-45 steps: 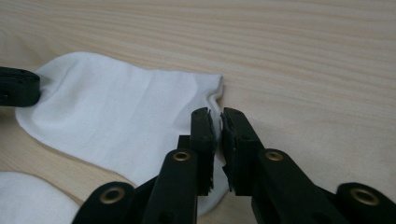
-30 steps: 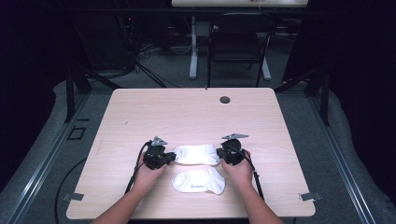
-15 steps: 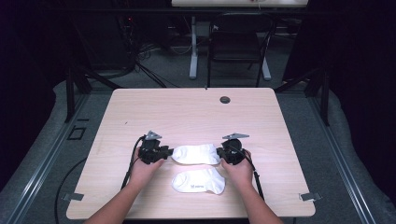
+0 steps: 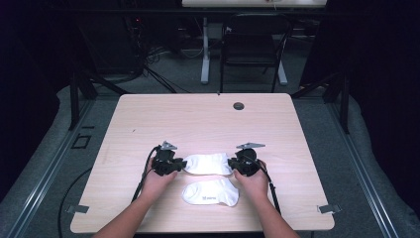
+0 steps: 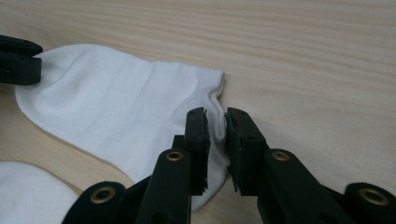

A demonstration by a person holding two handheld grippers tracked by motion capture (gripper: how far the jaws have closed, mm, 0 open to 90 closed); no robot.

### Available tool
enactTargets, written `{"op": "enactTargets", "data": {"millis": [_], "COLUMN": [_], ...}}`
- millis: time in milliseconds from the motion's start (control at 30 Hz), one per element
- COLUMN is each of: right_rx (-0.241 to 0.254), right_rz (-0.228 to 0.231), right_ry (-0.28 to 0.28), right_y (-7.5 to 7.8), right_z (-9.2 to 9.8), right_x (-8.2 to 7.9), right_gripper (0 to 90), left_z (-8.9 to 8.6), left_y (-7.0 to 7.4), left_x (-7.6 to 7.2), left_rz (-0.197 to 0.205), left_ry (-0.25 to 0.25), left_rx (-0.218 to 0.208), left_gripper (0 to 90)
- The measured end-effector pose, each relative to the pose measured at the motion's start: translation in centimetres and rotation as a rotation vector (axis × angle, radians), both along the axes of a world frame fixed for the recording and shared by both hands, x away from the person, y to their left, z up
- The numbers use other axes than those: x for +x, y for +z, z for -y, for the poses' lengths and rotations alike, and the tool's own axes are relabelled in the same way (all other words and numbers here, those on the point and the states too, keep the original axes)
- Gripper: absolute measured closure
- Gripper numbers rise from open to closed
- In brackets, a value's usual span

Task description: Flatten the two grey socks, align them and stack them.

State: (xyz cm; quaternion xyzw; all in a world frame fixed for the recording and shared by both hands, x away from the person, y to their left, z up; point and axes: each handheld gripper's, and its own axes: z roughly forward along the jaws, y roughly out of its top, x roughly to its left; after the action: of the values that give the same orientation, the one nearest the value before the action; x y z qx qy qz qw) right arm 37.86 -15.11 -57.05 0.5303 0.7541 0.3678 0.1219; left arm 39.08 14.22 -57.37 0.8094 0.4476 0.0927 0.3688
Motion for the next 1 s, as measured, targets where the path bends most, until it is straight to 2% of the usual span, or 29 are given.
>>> {"op": "enactTargets", "data": {"millis": [267, 467, 600, 1000], "right_rx": [-0.002, 0.008, 0.009, 0.022], "right_rz": [0.010, 0.024, 0.046, 0.072], "right_ry": [0.002, 0.015, 0.033, 0.036], "right_y": [0.0, 0.6, 1.1, 2.2], "right_z": [0.1, 0.0, -0.2, -0.1], "right_x": [-0.2, -0.5, -0.9, -1.2], "right_gripper": [86.2, 86.5, 86.5, 86.5], "left_z": [0.1, -0.2, -0.3, -0.8], "left_y": [0.0, 0.5, 0.8, 1.6], "left_x": [-0.1, -0.3, -0.4, -0.9], "left_rz": [0.006, 0.011, 0.015, 0.033], "left_ry": [-0.017, -0.012, -0.016, -0.018], "left_rx": [0.008, -0.018, -0.022, -0.041], "left_gripper": [88.0, 89.2, 89.3, 89.4]}}
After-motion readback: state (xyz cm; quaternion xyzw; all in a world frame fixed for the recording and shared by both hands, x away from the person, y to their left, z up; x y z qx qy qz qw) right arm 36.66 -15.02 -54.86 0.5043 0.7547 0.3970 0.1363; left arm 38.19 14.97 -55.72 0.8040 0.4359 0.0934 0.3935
